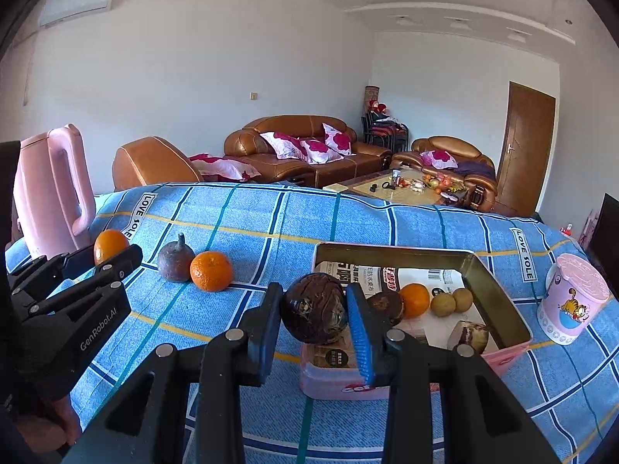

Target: Organize fruits

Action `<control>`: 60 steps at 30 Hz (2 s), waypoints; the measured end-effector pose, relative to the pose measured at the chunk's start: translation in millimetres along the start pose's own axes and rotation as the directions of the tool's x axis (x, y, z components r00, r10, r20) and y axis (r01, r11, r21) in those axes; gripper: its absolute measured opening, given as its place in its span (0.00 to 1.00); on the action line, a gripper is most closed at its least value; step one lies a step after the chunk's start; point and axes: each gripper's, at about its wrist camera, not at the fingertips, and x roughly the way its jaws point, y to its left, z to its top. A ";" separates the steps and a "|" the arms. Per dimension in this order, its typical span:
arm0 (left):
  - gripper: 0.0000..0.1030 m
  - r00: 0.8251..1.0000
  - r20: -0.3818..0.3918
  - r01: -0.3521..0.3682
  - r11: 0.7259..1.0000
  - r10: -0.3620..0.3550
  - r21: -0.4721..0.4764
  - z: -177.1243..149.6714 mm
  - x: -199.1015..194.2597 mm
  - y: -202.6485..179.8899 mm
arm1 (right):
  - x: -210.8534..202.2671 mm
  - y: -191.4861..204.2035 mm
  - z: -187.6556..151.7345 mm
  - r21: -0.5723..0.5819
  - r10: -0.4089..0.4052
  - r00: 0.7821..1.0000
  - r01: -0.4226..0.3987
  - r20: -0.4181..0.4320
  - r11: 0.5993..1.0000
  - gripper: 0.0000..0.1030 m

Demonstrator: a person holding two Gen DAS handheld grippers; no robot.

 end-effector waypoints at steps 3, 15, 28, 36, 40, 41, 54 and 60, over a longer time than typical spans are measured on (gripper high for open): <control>0.36 1.000 -0.001 0.007 1.000 -0.007 0.004 -0.2 -1.3 -9.9 | -0.9 -7.0 -0.9 -0.002 -0.009 1.000 0.009 0.002 1.000 0.35; 0.36 0.999 0.007 0.042 0.999 -0.043 0.030 -1.1 -4.3 -45.5 | -5.3 -44.3 -2.2 0.006 -0.062 0.998 0.062 0.020 0.998 0.35; 0.36 0.996 0.014 0.087 0.995 -0.088 0.045 -0.2 -5.7 -81.4 | -11.0 -84.5 0.3 0.036 -0.122 0.991 0.120 0.047 0.992 0.35; 0.36 0.992 0.024 0.119 0.992 -0.120 0.046 2.9 -6.1 -98.3 | -9.3 -119.2 1.6 0.082 -0.173 0.984 0.169 0.044 0.982 0.35; 0.36 0.988 0.021 0.154 0.987 -0.155 0.054 6.0 -5.8 -112.9 | -7.0 -135.0 3.7 0.121 -0.189 0.981 0.183 0.034 0.976 0.35; 0.36 0.986 0.018 0.165 0.985 -0.166 0.058 6.9 -5.5 -117.8 | -6.9 -138.4 4.3 0.128 -0.193 0.981 0.187 0.034 0.974 0.35; 0.36 0.961 -0.052 0.277 0.956 -0.273 0.100 13.3 11.2 -183.7 | 7.0 -172.9 6.1 0.175 -0.269 0.963 0.265 0.002 0.948 0.35; 0.36 0.957 -0.075 0.286 0.954 -0.280 0.090 13.9 22.7 -191.6 | 18.7 -176.2 8.0 0.164 -0.280 0.960 0.278 -0.013 0.946 0.35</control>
